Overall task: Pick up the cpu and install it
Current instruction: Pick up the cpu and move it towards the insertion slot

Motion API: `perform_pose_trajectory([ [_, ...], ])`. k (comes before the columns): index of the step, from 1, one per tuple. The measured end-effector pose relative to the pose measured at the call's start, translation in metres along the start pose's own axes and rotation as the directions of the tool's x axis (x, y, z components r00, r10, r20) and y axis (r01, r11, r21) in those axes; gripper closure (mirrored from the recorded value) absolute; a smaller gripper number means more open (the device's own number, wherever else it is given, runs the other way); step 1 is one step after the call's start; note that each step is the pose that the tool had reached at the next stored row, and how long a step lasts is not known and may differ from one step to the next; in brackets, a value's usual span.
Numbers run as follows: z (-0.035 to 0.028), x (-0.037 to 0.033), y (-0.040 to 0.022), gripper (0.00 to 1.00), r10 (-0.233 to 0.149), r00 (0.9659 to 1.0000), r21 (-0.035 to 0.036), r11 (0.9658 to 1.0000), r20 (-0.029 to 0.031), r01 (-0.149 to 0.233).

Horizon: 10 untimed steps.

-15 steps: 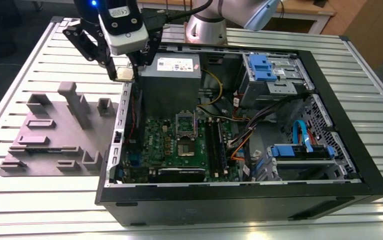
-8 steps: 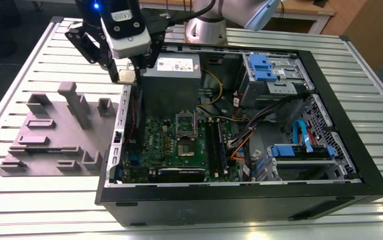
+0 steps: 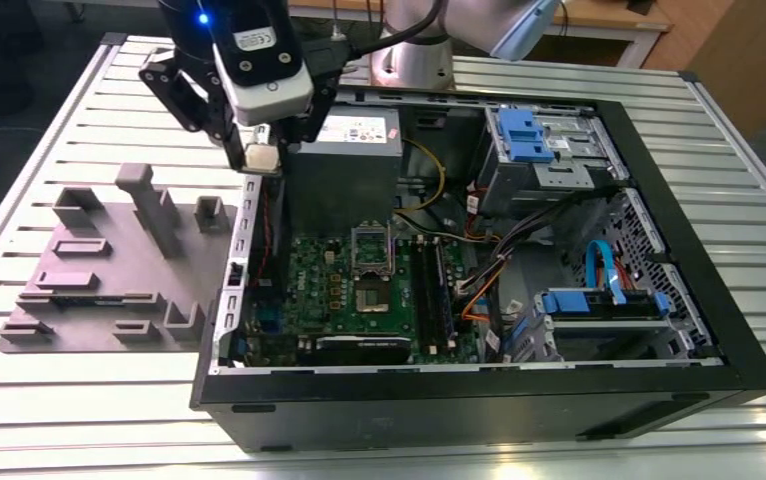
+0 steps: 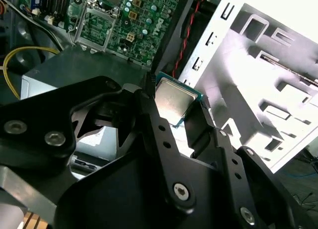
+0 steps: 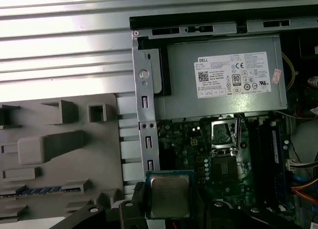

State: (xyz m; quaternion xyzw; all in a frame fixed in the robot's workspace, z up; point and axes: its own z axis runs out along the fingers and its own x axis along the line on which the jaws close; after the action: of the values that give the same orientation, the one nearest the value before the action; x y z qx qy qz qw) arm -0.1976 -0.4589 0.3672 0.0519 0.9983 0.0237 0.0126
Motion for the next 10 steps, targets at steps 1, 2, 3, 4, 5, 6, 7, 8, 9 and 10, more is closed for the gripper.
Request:
perform_pose_trajectory([
  [1,0.0001,-0.0010,-0.0006,0.53,0.001,1.0000,0.0000,1.0000,0.0000,-0.001],
  [2,0.0001,-0.0022,-0.0013,0.53,0.002,1.0000,0.0000,1.0000,0.0001,-0.002],
  [3,0.0002,-0.0034,-0.0018,0.53,0.003,1.0000,0.0000,1.0000,0.0002,-0.003],
  [4,0.0003,-0.0047,-0.0023,0.53,0.004,1.0000,0.0000,1.0000,0.0002,-0.004],
  [5,0.0004,-0.0060,-0.0028,0.53,0.005,1.0000,0.0002,1.0000,0.0002,-0.005],
  [6,0.0004,-0.0074,-0.0032,0.53,0.006,1.0000,0.0002,1.0000,0.0002,-0.006],
  [7,0.0006,-0.0092,-0.0036,0.53,0.006,1.0000,0.0001,1.0000,0.0003,-0.006],
  [8,0.0008,-0.0109,-0.0039,0.53,0.007,1.0000,0.0001,1.0000,0.0004,-0.007],
  [9,0.0009,-0.0126,-0.0041,0.53,0.008,1.0000,0.0002,1.0000,0.0003,-0.008],
  [10,0.0010,-0.0149,-0.0043,0.53,0.008,1.0000,0.0002,1.0000,0.0003,-0.008],
])
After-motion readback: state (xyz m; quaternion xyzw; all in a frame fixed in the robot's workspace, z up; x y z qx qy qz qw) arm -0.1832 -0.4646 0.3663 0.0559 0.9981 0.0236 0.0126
